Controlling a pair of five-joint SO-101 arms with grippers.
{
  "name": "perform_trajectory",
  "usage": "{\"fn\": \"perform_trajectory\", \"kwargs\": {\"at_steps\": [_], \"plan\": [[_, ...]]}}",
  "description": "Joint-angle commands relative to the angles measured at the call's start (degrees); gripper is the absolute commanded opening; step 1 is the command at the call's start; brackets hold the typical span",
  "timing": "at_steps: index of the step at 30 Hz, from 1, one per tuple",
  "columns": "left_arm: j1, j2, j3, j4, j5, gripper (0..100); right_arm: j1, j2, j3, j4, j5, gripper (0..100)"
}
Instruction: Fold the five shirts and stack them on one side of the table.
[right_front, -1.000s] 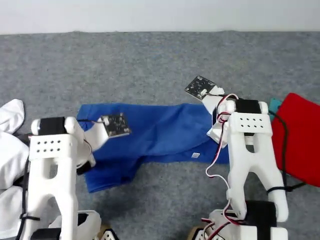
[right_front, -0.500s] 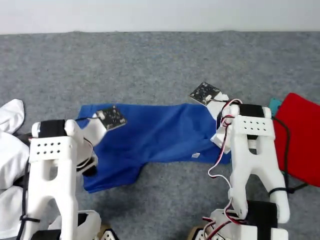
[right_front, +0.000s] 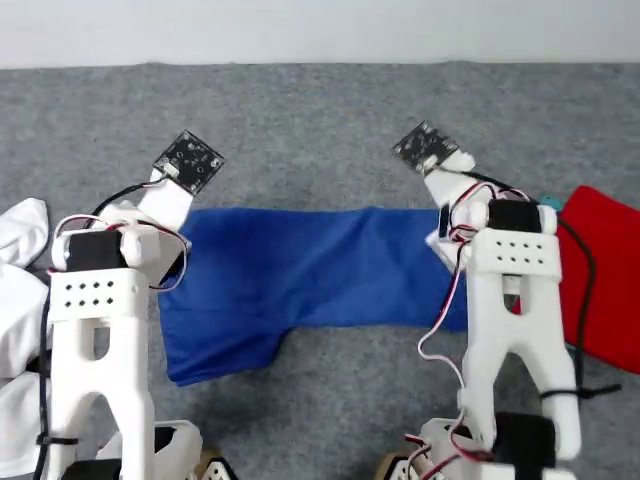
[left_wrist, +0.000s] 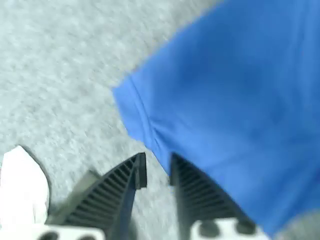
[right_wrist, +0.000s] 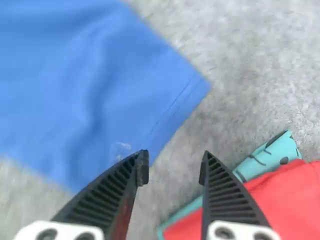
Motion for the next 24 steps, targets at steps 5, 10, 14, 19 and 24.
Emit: {"fn": "perform_trajectory", "kwargs": {"at_steps": [5,10,14,19,24], "plan": [[0.09,15.56,-6.99,-6.15,5.45,2,-0.92,14.99,-7.47,-11.12,-11.6,1.7],[0.26,32.09,-20.09,-2.02,6.68,2,-0.92,25.19,-13.19,-11.38,-14.15,0.9],[0.09,45.98,-31.52,2.2,6.68,2,-0.48,33.01,-18.02,-10.95,-13.98,0.9],[-0.18,61.27,-49.54,10.64,6.68,2,2.33,39.78,-23.65,-8.4,-13.98,0.9],[-0.97,72.18,-68.09,18.81,6.77,2,4.44,41.8,-27.16,-4.62,-13.98,0.9]]}}
